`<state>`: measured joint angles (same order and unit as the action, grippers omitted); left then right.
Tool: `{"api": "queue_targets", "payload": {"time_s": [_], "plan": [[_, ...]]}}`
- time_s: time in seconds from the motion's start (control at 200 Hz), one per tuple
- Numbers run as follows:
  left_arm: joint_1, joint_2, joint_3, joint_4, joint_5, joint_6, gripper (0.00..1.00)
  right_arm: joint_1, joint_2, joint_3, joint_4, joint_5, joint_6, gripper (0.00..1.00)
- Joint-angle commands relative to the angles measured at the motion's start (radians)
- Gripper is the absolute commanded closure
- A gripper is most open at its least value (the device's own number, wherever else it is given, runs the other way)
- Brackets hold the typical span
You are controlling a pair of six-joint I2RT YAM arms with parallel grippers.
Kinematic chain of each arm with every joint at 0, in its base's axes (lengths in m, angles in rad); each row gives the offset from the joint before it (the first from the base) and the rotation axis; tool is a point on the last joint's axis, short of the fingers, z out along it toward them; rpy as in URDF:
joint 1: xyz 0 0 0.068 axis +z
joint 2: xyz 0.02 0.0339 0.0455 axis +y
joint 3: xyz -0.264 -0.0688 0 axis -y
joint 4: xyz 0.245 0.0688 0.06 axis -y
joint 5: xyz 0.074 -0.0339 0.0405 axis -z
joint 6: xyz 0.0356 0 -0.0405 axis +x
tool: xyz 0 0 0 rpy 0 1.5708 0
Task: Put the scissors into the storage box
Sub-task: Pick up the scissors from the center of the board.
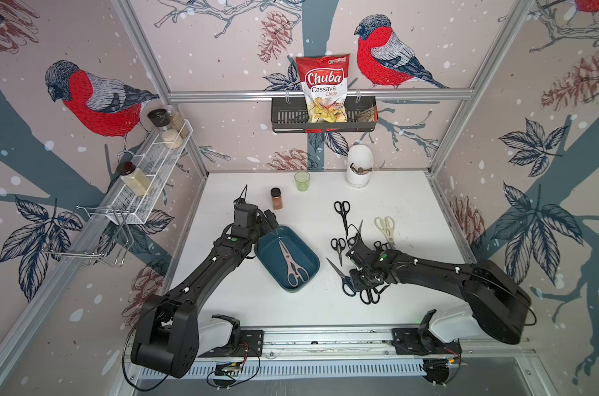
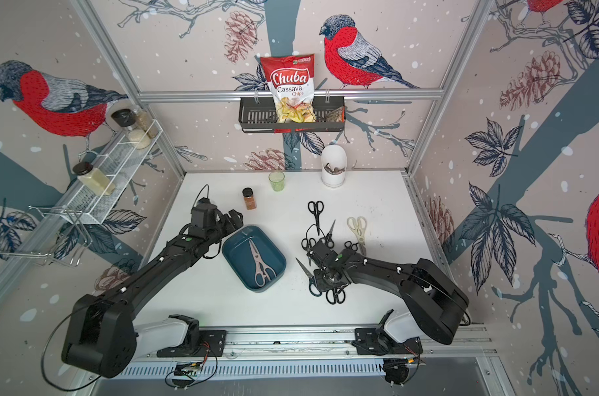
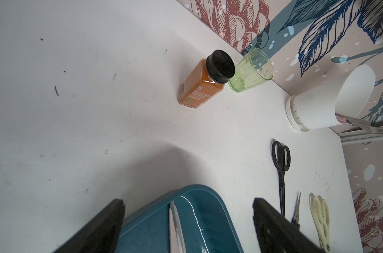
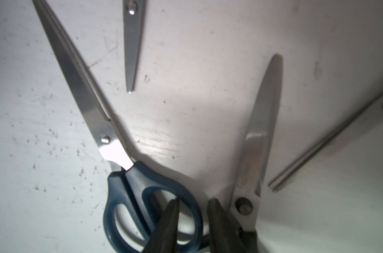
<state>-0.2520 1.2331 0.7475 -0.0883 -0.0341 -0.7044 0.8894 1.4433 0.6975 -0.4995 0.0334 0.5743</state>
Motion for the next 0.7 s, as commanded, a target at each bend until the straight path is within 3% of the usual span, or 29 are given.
{"api": "queue_targets", "payload": {"time_s": [0.0, 0.33, 0.695], "plan": [[-0.002, -0.021, -0.015, 0.016, -0.048, -0.016, 0.05, 0.003, 0.016, 0.001, 0.015, 0.008, -0.006, 0.71], [0.000, -0.069, -0.055, 0.016, -0.126, -0.018, 0.05, 0.012, 0.028, 0.024, 0.018, 0.056, -0.028, 0.77], [0.000, -0.102, -0.107, 0.029, -0.189, -0.031, 0.05, -0.041, -0.064, 0.131, -0.042, 0.079, -0.080, 0.92]]}}
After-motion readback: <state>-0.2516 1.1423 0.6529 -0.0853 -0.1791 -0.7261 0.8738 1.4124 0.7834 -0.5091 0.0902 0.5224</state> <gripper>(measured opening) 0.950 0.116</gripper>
